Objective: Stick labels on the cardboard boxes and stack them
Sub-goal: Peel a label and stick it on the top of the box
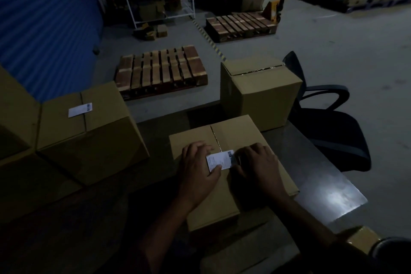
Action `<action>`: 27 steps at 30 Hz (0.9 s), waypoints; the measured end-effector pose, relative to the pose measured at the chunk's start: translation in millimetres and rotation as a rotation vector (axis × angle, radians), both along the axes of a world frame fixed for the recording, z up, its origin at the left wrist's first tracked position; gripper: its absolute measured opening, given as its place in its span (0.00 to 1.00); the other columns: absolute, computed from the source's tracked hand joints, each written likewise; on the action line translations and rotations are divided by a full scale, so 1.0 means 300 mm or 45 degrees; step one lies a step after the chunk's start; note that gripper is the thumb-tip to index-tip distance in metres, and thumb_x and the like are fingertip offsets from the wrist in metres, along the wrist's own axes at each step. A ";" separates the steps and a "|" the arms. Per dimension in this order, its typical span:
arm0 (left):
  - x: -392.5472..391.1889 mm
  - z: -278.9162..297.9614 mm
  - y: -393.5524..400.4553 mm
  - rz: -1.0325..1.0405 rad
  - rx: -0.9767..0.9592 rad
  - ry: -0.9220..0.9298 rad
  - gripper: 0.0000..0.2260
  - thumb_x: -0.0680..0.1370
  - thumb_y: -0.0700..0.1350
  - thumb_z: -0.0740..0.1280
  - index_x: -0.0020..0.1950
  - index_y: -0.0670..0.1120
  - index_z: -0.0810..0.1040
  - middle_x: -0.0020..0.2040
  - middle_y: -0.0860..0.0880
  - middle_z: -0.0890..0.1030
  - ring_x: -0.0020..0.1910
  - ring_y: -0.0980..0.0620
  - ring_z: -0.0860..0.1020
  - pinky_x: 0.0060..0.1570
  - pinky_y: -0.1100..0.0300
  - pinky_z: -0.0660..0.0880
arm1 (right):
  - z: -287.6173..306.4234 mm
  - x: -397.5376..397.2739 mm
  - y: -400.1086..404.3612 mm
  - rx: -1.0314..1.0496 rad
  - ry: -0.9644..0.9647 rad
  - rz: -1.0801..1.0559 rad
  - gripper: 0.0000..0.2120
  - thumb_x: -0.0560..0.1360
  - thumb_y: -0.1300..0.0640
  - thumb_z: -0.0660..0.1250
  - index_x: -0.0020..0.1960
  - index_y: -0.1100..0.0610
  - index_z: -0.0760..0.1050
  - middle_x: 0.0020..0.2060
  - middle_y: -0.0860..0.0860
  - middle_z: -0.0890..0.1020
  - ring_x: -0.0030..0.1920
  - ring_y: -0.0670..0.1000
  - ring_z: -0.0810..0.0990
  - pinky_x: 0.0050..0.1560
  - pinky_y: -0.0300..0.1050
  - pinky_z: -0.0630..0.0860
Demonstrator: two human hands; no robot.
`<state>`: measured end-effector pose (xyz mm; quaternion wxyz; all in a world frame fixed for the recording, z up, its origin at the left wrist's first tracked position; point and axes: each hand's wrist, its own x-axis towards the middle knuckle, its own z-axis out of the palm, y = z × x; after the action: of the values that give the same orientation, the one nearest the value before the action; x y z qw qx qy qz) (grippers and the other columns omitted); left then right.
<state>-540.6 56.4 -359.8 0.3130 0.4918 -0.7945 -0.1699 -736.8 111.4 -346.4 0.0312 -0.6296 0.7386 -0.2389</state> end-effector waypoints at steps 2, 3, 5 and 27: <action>0.002 0.003 0.002 0.002 -0.006 -0.001 0.20 0.75 0.54 0.74 0.65 0.51 0.77 0.68 0.52 0.73 0.70 0.51 0.68 0.68 0.50 0.71 | 0.009 -0.004 -0.017 0.018 -0.047 -0.004 0.11 0.75 0.45 0.72 0.54 0.50 0.80 0.52 0.50 0.78 0.54 0.55 0.75 0.50 0.48 0.64; 0.002 0.004 0.001 -0.004 -0.007 0.001 0.20 0.75 0.54 0.74 0.65 0.51 0.77 0.68 0.52 0.73 0.70 0.52 0.68 0.67 0.50 0.71 | 0.011 -0.006 -0.026 0.015 -0.077 -0.013 0.11 0.75 0.45 0.72 0.54 0.50 0.80 0.51 0.50 0.78 0.54 0.55 0.75 0.50 0.48 0.63; 0.001 0.007 0.004 -0.021 0.008 0.013 0.20 0.76 0.56 0.73 0.65 0.51 0.77 0.67 0.53 0.73 0.69 0.53 0.69 0.66 0.51 0.72 | 0.013 -0.014 -0.042 -0.008 -0.111 -0.012 0.13 0.76 0.46 0.72 0.56 0.51 0.80 0.52 0.50 0.78 0.55 0.55 0.76 0.51 0.48 0.63; 0.002 0.014 -0.004 -0.021 0.008 -0.083 0.23 0.74 0.62 0.67 0.64 0.51 0.80 0.65 0.54 0.75 0.67 0.53 0.71 0.65 0.48 0.73 | 0.045 -0.012 -0.129 0.082 0.008 0.102 0.13 0.78 0.45 0.66 0.58 0.50 0.80 0.60 0.52 0.76 0.62 0.54 0.70 0.59 0.53 0.66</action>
<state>-540.1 55.1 -355.7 0.2839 0.4916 -0.8078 -0.1586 -740.4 72.7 -332.7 0.0587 -0.6582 0.7201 -0.2115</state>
